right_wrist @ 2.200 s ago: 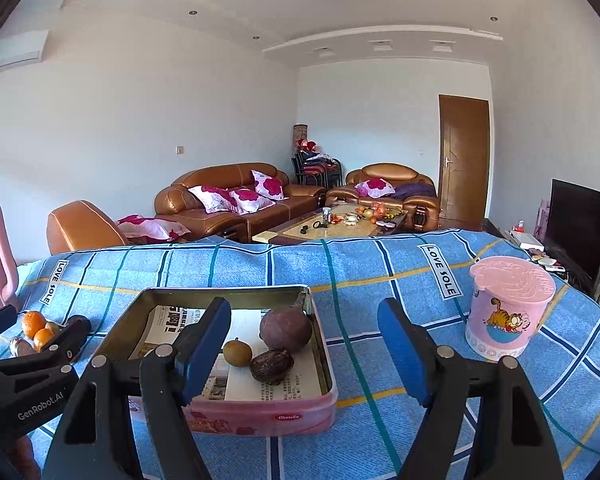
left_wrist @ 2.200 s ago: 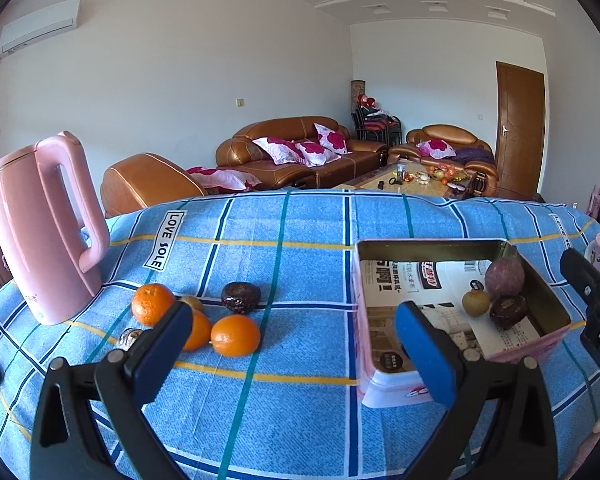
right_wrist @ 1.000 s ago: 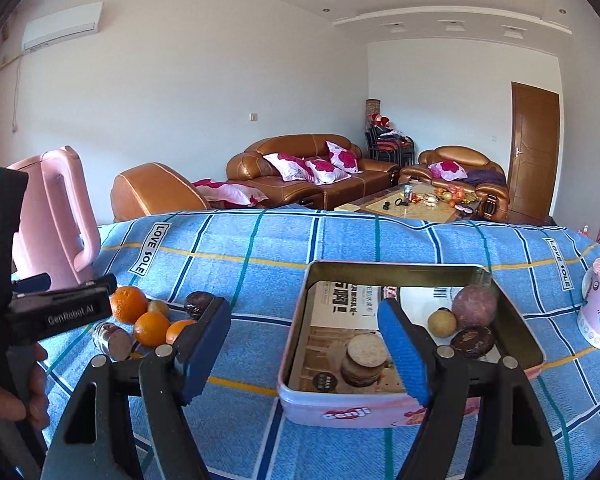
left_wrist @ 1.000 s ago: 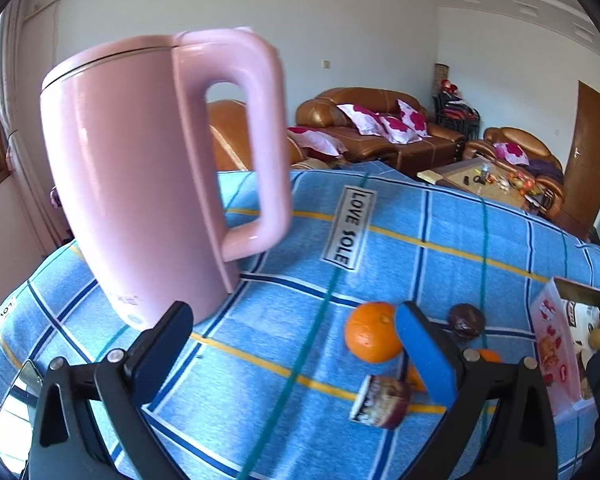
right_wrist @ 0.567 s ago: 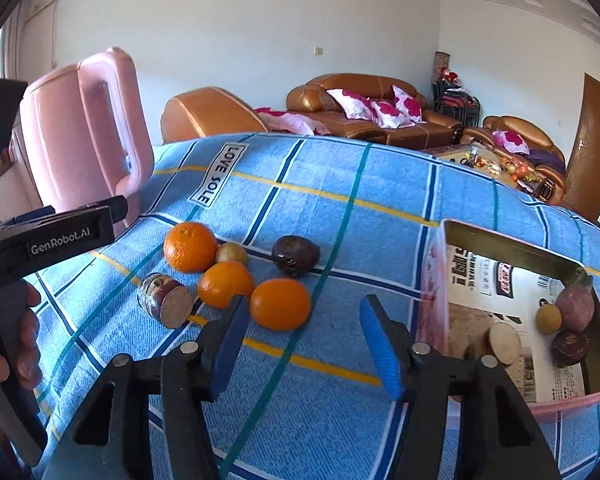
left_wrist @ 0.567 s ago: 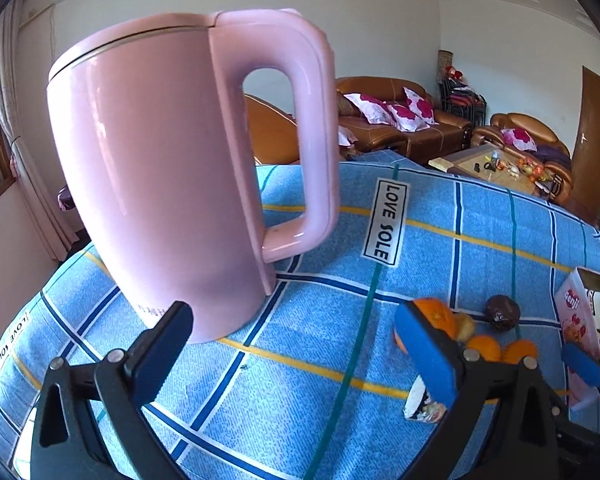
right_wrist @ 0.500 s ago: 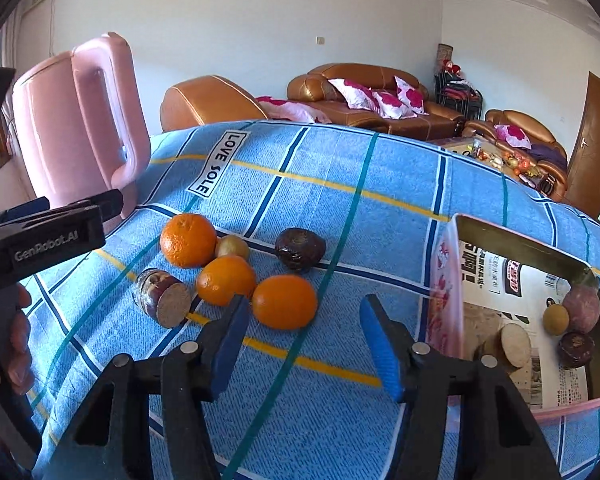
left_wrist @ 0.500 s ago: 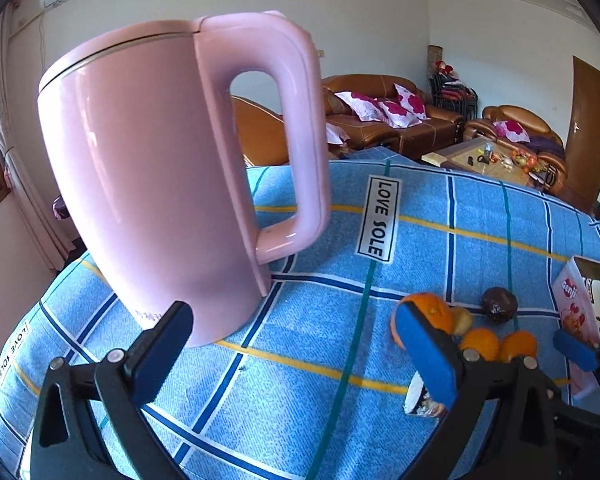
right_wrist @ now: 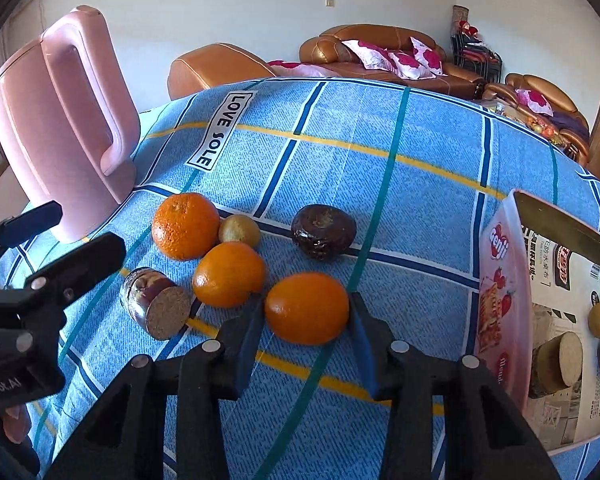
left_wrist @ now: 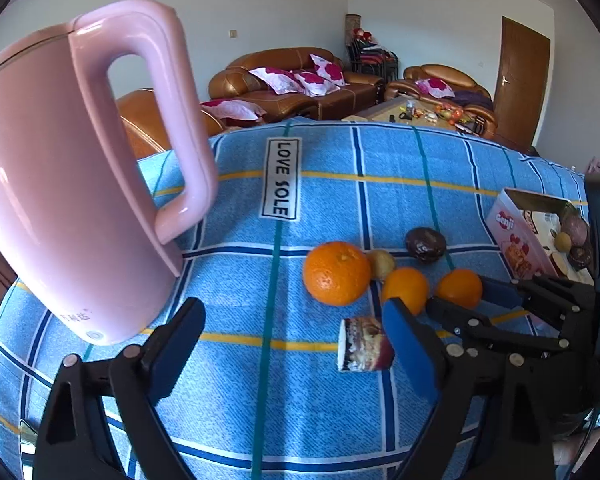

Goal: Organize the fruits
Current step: 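Grasp an orange with the right tool while the left tool reaches for the purple-wrapped cylinder, then close the left tool on the purple-wrapped cylinder while the right tool lifts the orange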

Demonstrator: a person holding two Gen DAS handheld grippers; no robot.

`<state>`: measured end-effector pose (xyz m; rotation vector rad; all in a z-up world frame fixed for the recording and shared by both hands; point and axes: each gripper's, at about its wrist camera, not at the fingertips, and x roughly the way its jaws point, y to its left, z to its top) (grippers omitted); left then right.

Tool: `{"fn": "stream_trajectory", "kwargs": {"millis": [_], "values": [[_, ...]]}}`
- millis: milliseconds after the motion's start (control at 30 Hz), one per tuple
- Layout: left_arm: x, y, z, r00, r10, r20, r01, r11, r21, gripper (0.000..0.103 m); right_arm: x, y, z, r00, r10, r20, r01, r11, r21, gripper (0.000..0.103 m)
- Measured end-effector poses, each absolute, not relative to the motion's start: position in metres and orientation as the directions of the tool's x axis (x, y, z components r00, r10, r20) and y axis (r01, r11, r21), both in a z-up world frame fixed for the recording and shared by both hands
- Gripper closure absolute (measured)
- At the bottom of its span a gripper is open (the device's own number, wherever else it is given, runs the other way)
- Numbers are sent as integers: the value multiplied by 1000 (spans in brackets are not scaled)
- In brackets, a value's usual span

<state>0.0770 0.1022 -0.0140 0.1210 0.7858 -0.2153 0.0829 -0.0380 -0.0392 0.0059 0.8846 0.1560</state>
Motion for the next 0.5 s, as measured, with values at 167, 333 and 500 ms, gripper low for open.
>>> {"fn": "stream_trajectory", "kwargs": {"millis": [167,333,500], "values": [[76,91,-21,648,-214,-731,306,952,-7,27,60,-49,-26,690,140,-710,-109,990,89,60],[77,81,-31,604,-239,-760,334,942,-31,44,36,-61,-17,745,120,-657,-92,993,78,60],[80,70,-43,582,-217,-784,343,939,-5,52,31,-69,-17,747,140,-650,-88,990,112,60]]}}
